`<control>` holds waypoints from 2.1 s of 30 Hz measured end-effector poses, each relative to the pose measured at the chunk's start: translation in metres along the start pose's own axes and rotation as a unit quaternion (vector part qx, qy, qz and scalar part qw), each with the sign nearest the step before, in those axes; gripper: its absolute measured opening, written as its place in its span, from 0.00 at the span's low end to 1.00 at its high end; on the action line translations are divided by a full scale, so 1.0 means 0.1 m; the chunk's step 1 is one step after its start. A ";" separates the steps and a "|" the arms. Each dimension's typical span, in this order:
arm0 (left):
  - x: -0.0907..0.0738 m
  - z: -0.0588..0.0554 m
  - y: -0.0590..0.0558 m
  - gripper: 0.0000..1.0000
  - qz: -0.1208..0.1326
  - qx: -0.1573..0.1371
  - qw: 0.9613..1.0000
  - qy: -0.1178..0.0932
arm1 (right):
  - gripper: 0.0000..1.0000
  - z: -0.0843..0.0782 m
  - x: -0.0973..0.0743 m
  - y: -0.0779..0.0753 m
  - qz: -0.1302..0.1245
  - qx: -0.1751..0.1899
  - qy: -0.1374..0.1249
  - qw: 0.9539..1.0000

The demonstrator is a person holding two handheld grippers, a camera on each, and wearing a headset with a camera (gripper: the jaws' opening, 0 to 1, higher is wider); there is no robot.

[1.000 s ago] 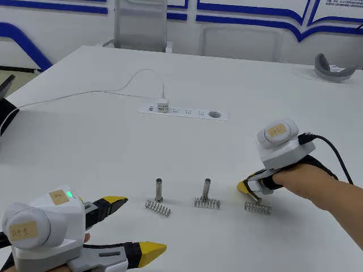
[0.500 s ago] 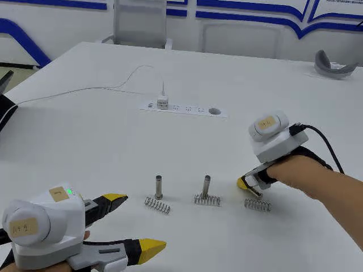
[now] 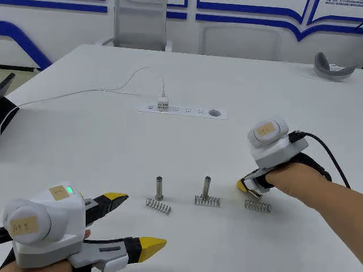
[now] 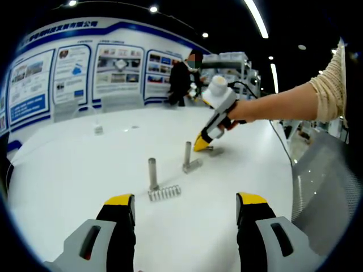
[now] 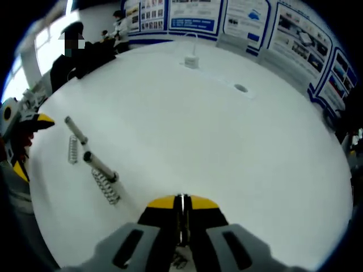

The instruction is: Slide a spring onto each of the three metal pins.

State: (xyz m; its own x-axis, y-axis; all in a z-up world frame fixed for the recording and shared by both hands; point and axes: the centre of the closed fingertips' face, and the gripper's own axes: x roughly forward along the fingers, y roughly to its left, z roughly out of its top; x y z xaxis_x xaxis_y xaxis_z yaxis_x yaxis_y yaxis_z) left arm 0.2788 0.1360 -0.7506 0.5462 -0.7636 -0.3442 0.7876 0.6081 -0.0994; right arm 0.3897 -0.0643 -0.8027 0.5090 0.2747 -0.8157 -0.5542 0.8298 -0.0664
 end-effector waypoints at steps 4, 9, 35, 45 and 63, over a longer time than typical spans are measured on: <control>0.01 0.01 0.00 0.74 -0.001 0.002 1.000 0.000 | 0.09 0.05 -0.10 0.01 0.000 0.005 -0.015 1.000; 0.02 0.02 -0.01 0.73 -0.004 0.005 1.000 0.000 | 0.09 0.10 -0.21 0.00 -0.002 0.011 -0.031 0.999; 0.02 0.12 -0.08 0.73 -0.011 0.017 1.000 -0.003 | 0.09 0.04 -0.55 0.06 -0.012 0.021 -0.089 0.996; 0.01 0.12 -0.07 0.73 -0.009 0.019 1.000 -0.004 | 0.09 -0.01 -0.60 0.06 -0.012 0.029 -0.100 0.994; 0.00 0.13 -0.09 0.73 -0.010 0.020 1.000 -0.006 | 0.10 -0.10 -0.60 0.08 -0.011 0.029 -0.107 0.994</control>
State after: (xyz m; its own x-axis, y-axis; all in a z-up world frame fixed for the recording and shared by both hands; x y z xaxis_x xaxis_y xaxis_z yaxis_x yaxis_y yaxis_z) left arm 0.2749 0.1277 -0.7375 0.5328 -0.7788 -0.3312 0.8097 0.5829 -0.0682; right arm 0.3476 -0.0790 -0.7599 0.6529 0.3473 -0.6731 -0.5047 0.8621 -0.0447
